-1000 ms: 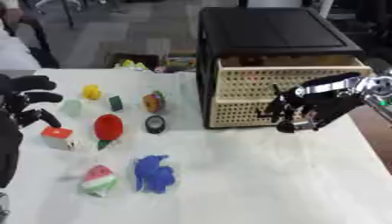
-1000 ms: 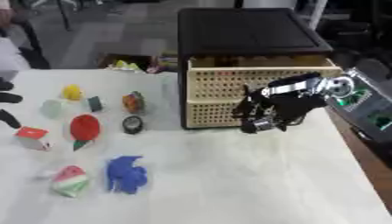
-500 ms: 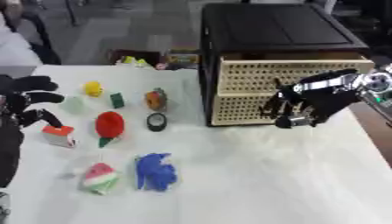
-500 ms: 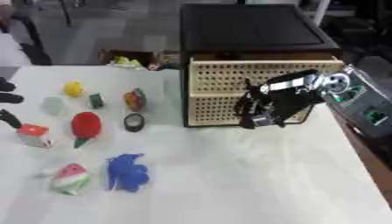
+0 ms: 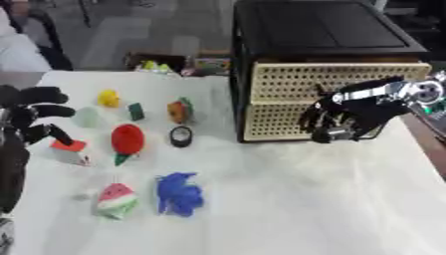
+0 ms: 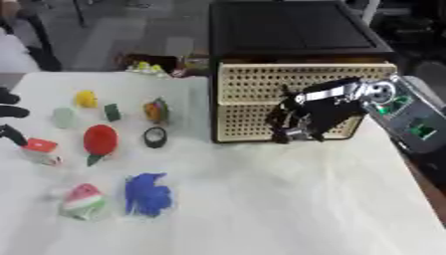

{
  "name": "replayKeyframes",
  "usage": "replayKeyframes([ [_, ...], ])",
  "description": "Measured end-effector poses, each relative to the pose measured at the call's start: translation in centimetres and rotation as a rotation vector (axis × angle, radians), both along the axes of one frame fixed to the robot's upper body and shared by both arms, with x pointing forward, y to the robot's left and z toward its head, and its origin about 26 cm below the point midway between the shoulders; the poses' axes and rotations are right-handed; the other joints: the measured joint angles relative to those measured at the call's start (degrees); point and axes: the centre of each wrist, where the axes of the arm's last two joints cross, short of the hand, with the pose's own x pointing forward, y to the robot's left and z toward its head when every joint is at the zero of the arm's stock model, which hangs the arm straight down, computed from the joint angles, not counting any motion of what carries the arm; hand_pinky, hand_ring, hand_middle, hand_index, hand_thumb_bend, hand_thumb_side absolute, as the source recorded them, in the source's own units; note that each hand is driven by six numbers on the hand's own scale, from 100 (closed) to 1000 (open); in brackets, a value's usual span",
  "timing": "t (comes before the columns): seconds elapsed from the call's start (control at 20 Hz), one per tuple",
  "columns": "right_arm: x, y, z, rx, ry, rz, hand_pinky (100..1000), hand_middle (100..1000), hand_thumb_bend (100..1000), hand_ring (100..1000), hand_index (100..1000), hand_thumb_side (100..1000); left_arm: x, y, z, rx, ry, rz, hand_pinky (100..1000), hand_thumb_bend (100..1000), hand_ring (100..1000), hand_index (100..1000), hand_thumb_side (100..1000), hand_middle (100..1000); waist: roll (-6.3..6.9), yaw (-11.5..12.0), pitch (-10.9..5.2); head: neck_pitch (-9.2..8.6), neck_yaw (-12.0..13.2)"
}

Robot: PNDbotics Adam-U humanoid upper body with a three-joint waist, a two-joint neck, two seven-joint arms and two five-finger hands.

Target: Pick up objects from table and place into drawer.

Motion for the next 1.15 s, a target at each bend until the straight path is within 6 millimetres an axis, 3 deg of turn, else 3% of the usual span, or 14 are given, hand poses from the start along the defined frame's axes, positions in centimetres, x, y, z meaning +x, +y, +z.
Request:
replayKeyframes([
  [0.2, -0.8, 0.0, -0.6, 0.012, 0.006, 0.025, 257, 732, 419, 656, 896, 591, 0.0, 0.1, 0.0, 0.0, -0.001, 0.002, 421, 100, 651, 734, 1000, 647, 0.09, 0.0, 0.09, 0.01, 0.2],
  [0.45, -3.7, 0.1, -0.1, 0.043, -0.051, 0.093, 207, 706, 533, 646, 875, 704, 0.0, 0.2, 0.0, -0.002, -0.003, 0.009, 422, 100, 651, 734, 1000, 648, 0.47, -0.4, 0.17, 0.02, 1.2],
  [0.5, -4.3, 0.1, 0.2, 0.051, -0.075, 0.103, 201, 702, 539, 644, 873, 711, 0.0, 0.2, 0.0, -0.002, -0.003, 0.01, 422, 100, 651, 734, 1000, 648, 0.51, -0.4, 0.16, 0.02, 1.6],
  [0.6, -5.4, 0.1, 0.8, 0.076, -0.135, 0.115, 103, 652, 535, 615, 859, 810, 0.0, 0.2, 0.0, -0.002, -0.004, 0.011, 423, 100, 651, 734, 1000, 648, 0.68, -0.7, 0.11, 0.02, 2.2],
  [0.85, -7.8, -0.7, 2.2, 0.184, -0.346, 0.081, 100, 562, 466, 531, 800, 1000, 0.0, 0.4, 0.0, -0.009, -0.01, 0.02, 424, 100, 650, 734, 1000, 648, 1.26, -1.2, -0.44, 0.1, 3.5],
  [1.05, -9.3, -1.0, 3.6, 0.324, -0.57, 0.028, 100, 549, 421, 518, 763, 993, 0.0, 0.5, 0.0, -0.016, -0.014, 0.025, 425, 100, 650, 734, 1000, 648, 1.78, -1.6, -0.93, 0.72, 4.2],
  [1.15, -10.0, -1.0, 4.0, 0.435, -0.701, -0.033, 100, 557, 436, 528, 756, 865, 0.0, 0.6, -0.1, -0.019, -0.013, 0.031, 425, 100, 649, 733, 1000, 647, 2.14, -1.7, -1.09, 1.16, 4.5],
])
